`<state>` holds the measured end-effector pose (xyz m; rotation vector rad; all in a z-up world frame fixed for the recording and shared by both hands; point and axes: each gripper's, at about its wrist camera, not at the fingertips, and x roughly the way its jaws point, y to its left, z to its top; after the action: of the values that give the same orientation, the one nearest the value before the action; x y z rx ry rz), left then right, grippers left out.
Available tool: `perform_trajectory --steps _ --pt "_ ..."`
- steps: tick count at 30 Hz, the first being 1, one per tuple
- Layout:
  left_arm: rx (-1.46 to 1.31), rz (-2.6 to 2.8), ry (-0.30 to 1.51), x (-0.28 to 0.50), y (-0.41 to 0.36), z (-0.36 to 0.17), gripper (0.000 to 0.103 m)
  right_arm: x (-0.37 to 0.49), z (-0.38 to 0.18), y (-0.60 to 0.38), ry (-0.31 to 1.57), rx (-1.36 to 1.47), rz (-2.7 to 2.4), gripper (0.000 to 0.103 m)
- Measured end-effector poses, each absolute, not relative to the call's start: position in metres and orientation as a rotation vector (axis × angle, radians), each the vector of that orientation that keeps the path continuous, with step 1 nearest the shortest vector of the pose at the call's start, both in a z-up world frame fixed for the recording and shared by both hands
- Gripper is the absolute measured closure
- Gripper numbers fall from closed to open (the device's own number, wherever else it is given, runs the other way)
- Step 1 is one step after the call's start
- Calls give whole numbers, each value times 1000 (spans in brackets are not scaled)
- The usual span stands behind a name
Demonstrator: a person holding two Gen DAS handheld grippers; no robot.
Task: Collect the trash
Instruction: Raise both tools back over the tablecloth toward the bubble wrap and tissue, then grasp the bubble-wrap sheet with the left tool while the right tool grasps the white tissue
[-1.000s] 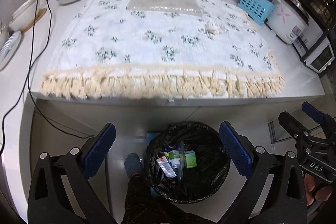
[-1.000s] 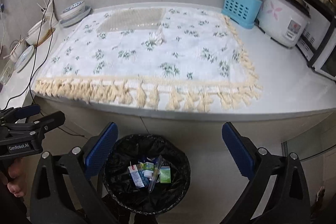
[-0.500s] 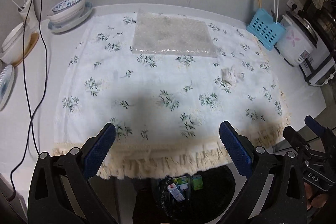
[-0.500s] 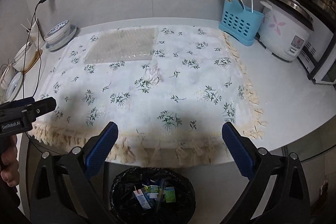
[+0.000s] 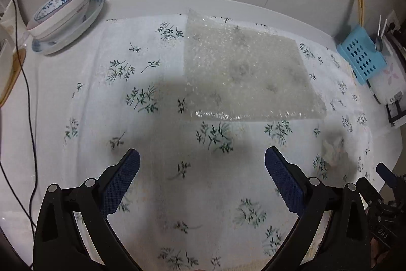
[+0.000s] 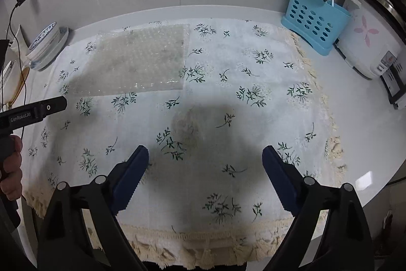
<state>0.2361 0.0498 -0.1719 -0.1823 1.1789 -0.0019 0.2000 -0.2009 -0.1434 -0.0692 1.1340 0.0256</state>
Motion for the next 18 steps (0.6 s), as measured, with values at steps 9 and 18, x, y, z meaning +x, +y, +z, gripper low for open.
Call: perform_trajectory --steps 9,18 --pt "-193 -18 1243 299 53 -204 6 245 -182 -193 1229 -47 14 29" --pt "-158 -5 1270 322 39 -218 7 258 -201 -189 1283 -29 18 42"
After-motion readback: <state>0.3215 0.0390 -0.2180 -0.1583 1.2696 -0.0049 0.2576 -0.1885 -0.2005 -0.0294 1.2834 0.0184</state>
